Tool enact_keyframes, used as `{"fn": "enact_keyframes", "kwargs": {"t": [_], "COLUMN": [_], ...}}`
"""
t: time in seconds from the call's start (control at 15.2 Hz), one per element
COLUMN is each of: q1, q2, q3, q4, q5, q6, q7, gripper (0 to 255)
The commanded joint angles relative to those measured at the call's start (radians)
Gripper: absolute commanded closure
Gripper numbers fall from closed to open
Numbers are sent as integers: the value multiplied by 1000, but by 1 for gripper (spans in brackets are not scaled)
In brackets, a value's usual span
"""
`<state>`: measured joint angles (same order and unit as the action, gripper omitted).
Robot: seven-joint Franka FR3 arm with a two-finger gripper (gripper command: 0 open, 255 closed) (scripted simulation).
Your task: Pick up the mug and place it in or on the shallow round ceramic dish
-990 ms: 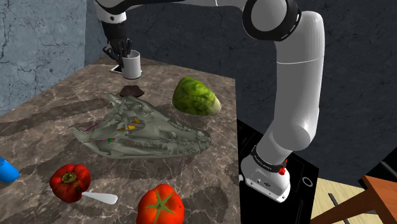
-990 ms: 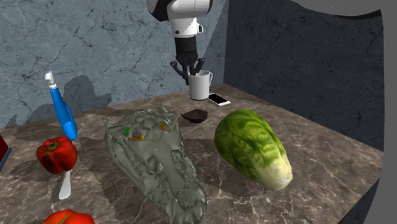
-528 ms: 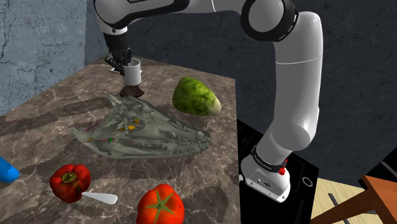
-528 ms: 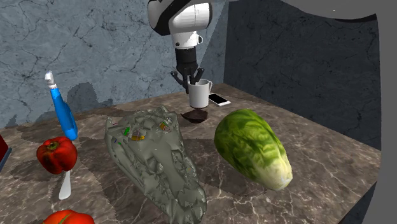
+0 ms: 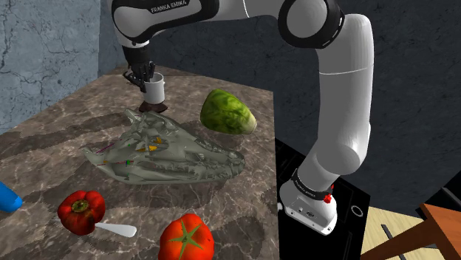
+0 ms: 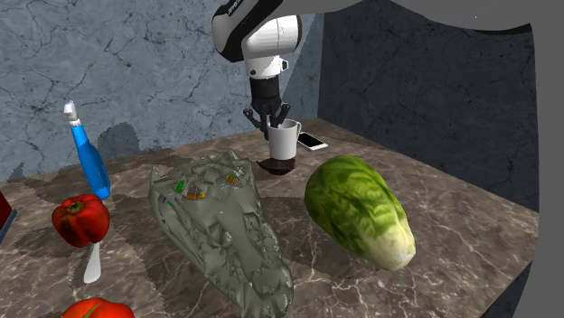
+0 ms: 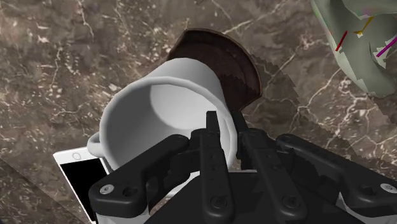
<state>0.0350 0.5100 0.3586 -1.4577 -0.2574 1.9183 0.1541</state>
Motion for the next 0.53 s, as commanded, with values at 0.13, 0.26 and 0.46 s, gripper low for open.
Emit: {"fn": "enact_keyframes", "kwargs": {"t": [0.13,0.26,0.46], "q1": [0,0,0], "q2": [0,0,0], "q3": [0,0,0], "q4": [0,0,0], "q5": [0,0,0], "q6": [1,0,0], "q7": [0,0,0], "gripper": [255,0,0]}}
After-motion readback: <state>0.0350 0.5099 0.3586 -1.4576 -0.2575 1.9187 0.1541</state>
